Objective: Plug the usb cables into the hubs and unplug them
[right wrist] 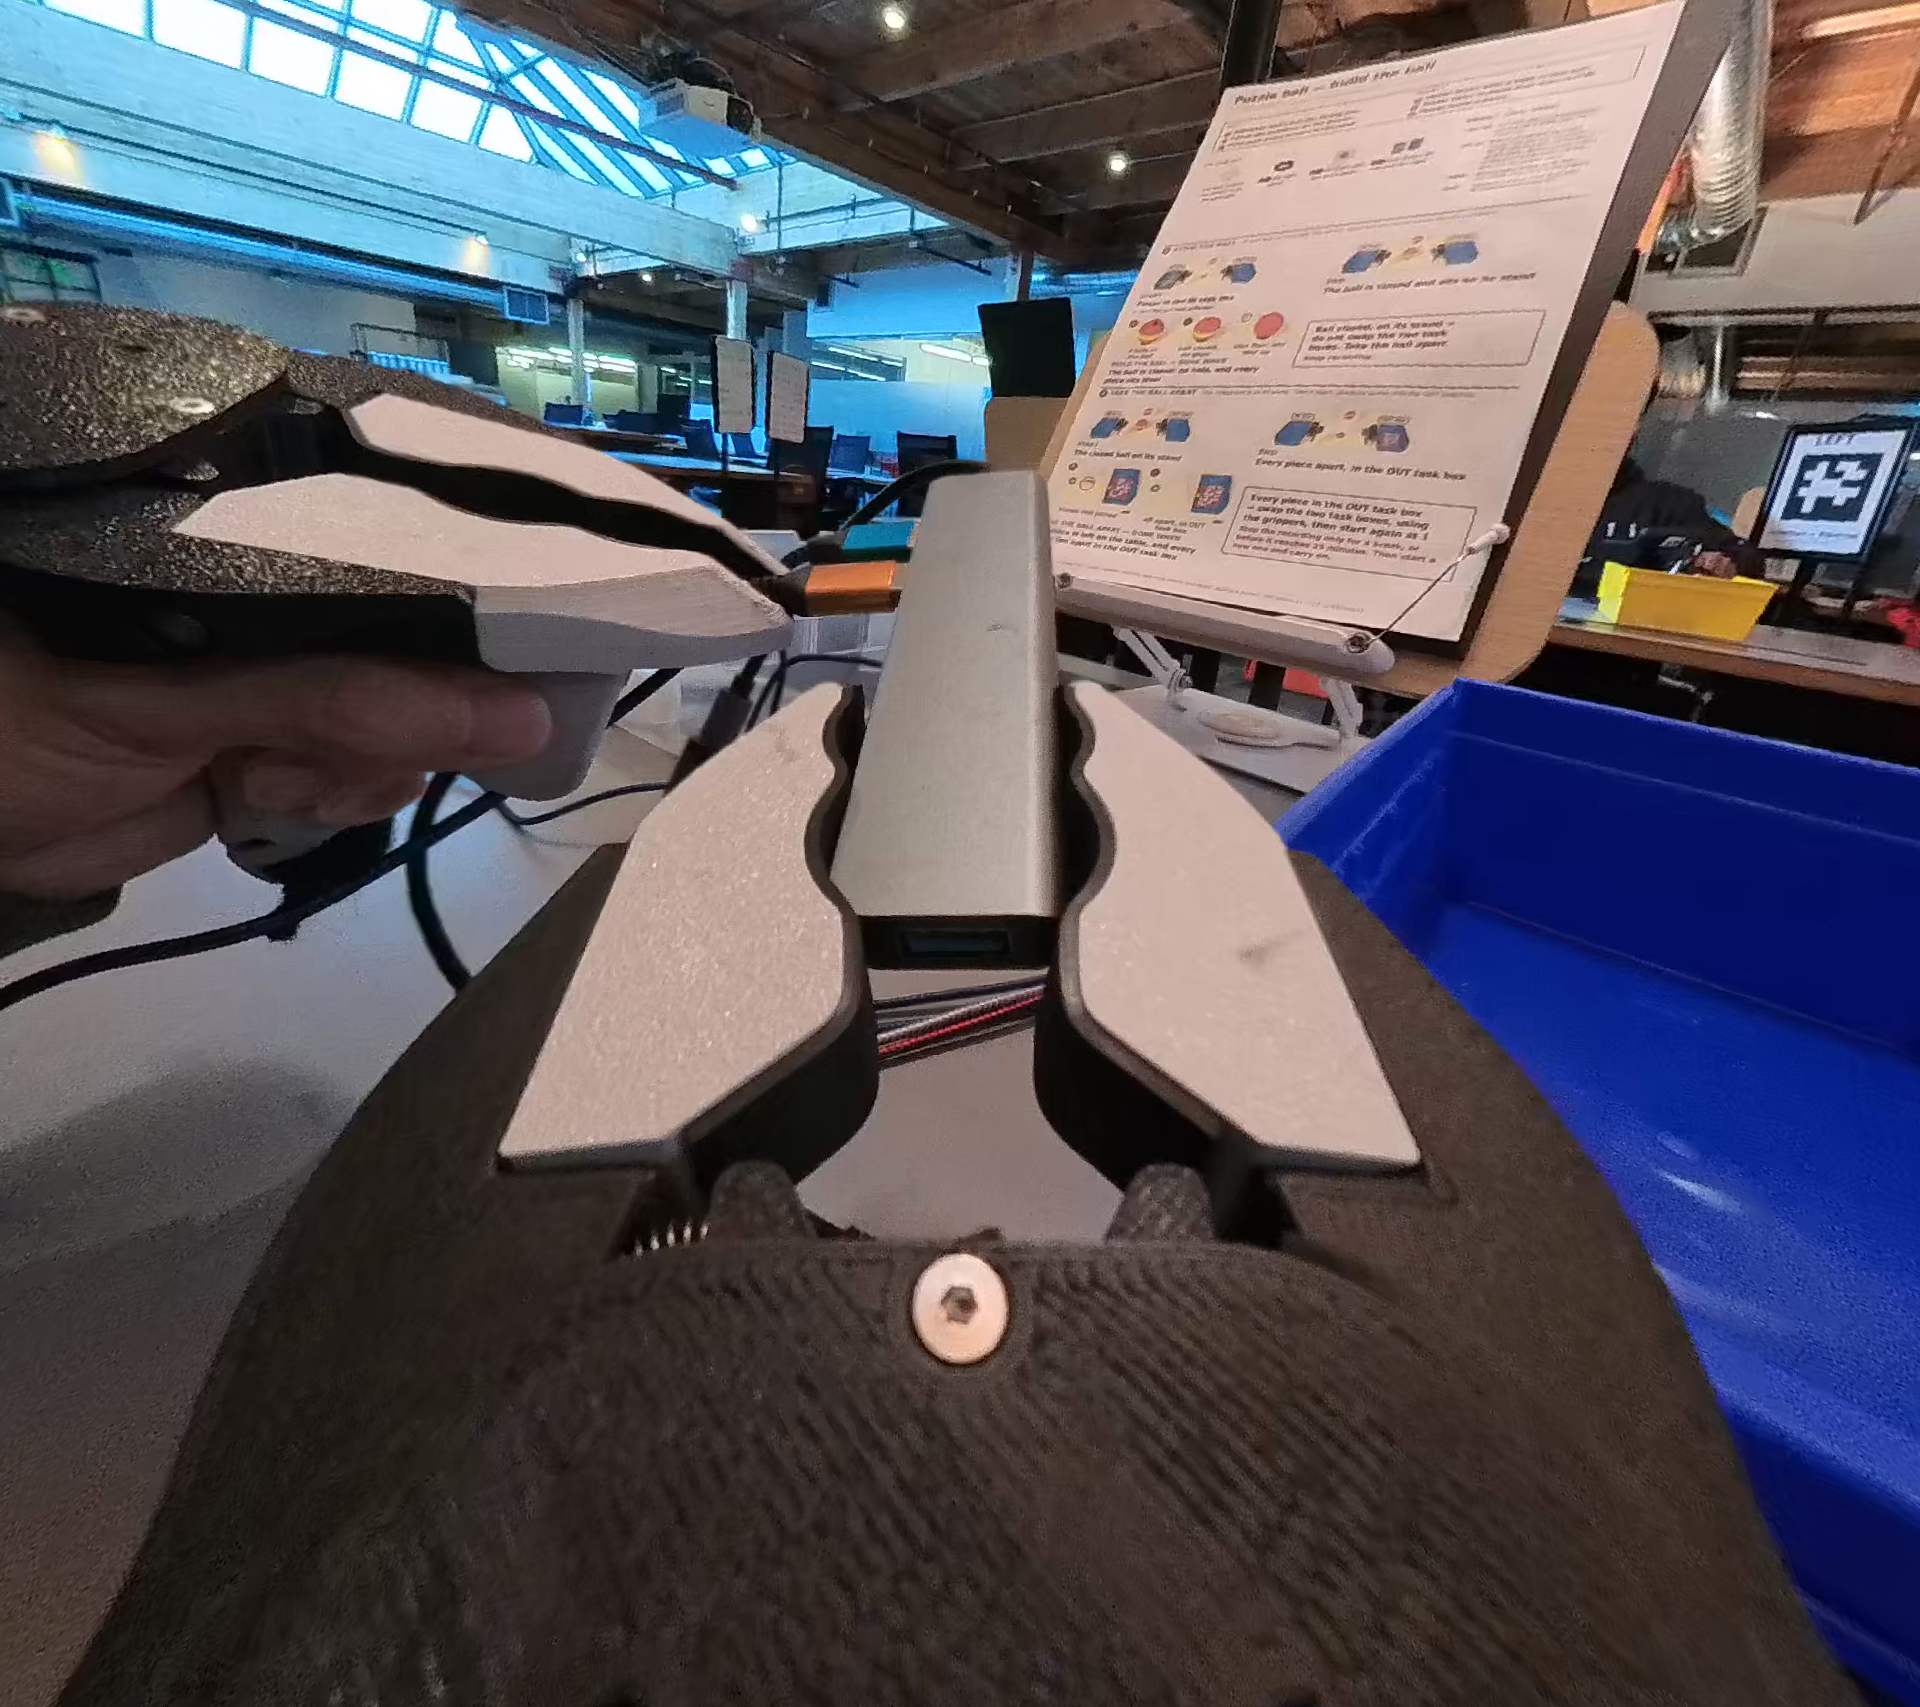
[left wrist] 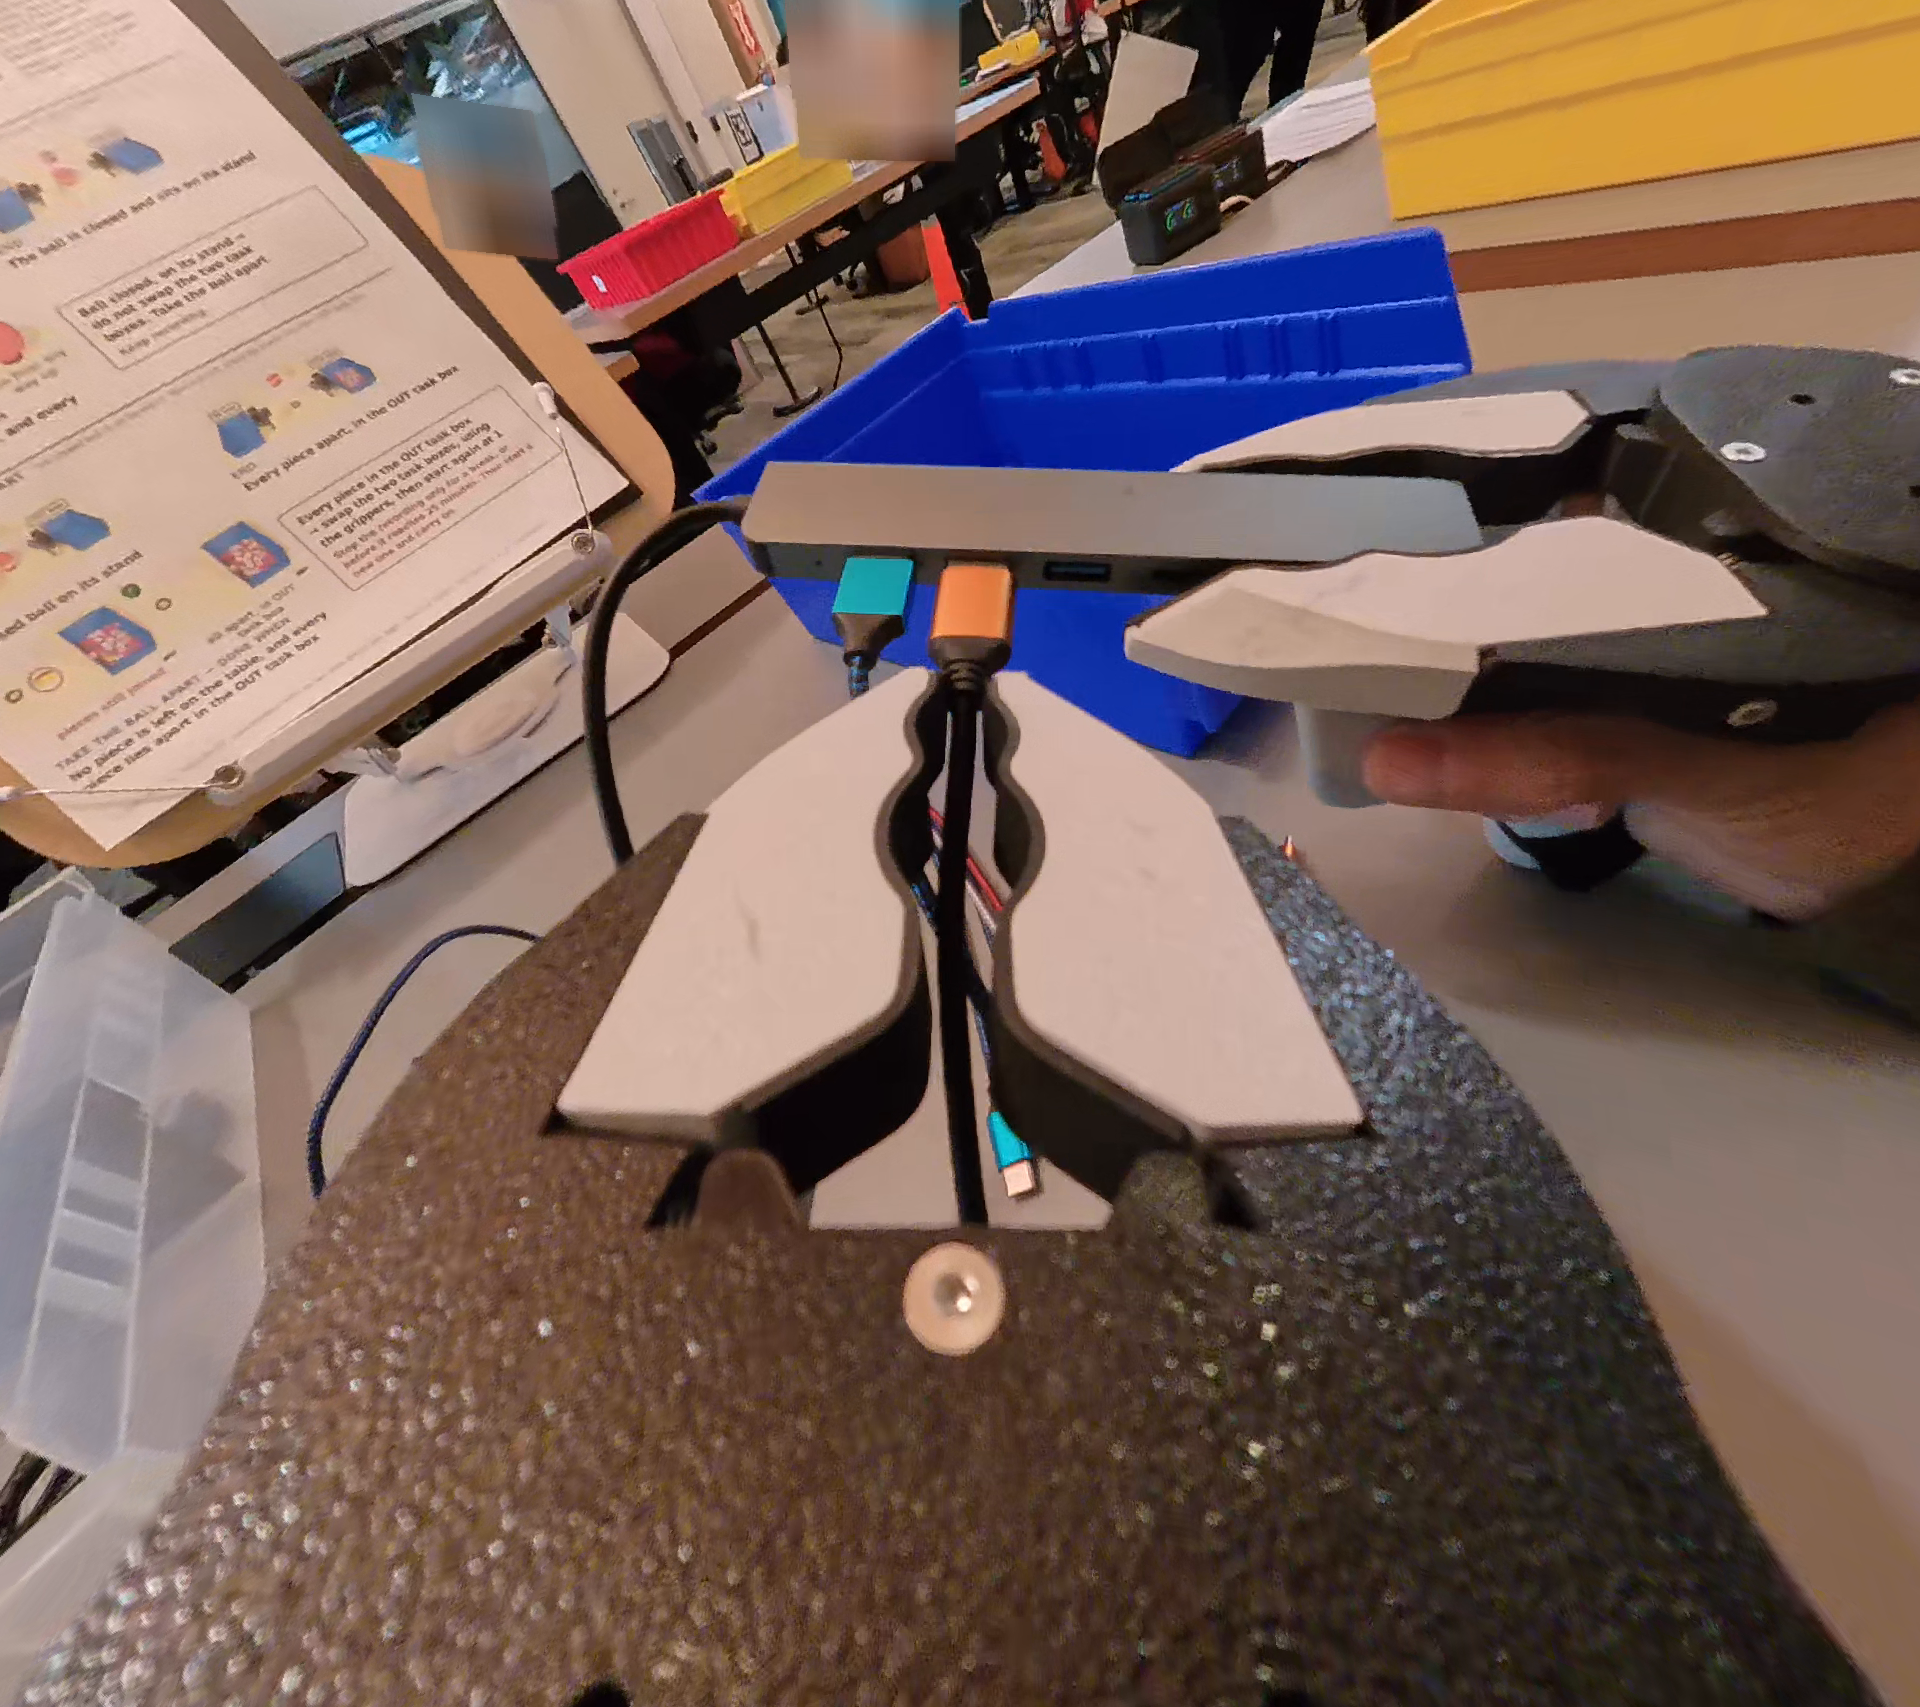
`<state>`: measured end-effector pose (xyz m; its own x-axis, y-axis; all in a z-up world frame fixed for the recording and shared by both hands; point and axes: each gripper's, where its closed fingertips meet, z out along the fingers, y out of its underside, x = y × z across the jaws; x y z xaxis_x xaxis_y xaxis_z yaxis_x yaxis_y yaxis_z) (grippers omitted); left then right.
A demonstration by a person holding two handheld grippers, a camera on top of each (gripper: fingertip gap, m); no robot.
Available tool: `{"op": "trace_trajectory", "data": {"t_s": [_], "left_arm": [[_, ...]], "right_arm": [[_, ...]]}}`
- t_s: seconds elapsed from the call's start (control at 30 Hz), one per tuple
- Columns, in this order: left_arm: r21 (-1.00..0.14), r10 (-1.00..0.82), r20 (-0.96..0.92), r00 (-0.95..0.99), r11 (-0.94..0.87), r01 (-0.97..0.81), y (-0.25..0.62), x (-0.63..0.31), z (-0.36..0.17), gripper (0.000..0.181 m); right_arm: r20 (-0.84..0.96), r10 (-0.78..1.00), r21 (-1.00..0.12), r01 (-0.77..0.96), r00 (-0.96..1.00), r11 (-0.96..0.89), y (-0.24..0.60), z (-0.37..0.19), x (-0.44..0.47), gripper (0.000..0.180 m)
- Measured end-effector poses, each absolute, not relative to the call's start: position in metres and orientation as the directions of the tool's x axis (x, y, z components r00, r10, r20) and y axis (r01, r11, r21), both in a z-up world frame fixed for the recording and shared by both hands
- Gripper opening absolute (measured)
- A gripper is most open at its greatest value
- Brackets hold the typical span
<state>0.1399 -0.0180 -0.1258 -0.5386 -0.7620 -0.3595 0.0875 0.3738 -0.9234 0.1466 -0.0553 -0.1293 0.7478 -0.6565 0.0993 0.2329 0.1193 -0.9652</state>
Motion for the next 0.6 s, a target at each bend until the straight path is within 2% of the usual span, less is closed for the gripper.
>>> {"op": "trace_trajectory", "data": {"t_s": [0.27,0.37,0.5,0.6], "left_arm": [[-0.921,-0.737,-0.362,-0.571,0.377,0.098,-0.021,0.145,-0.126,0.005],[-0.942,-0.702,-0.302,-0.645,0.323,0.089,-0.026,0.141,-0.12,0.006],[-0.976,-0.73,-0.21,-0.651,0.195,0.096,0.003,0.13,-0.088,0.021],[-0.992,-0.814,-0.119,-0.568,0.113,0.047,0.07,0.134,-0.074,0.031]], "right_arm": [[0.073,-0.67,-0.967,0.216,0.738,0.132,-0.059,-0.129,0.151,0.036],[0.002,-0.641,-0.964,0.172,0.768,0.202,-0.062,-0.127,0.15,0.035],[0.019,-0.687,-0.968,0.185,0.726,0.169,-0.069,-0.127,0.155,0.035],[0.026,-0.708,-0.963,0.208,0.706,0.172,-0.071,-0.117,0.158,0.035]]}}
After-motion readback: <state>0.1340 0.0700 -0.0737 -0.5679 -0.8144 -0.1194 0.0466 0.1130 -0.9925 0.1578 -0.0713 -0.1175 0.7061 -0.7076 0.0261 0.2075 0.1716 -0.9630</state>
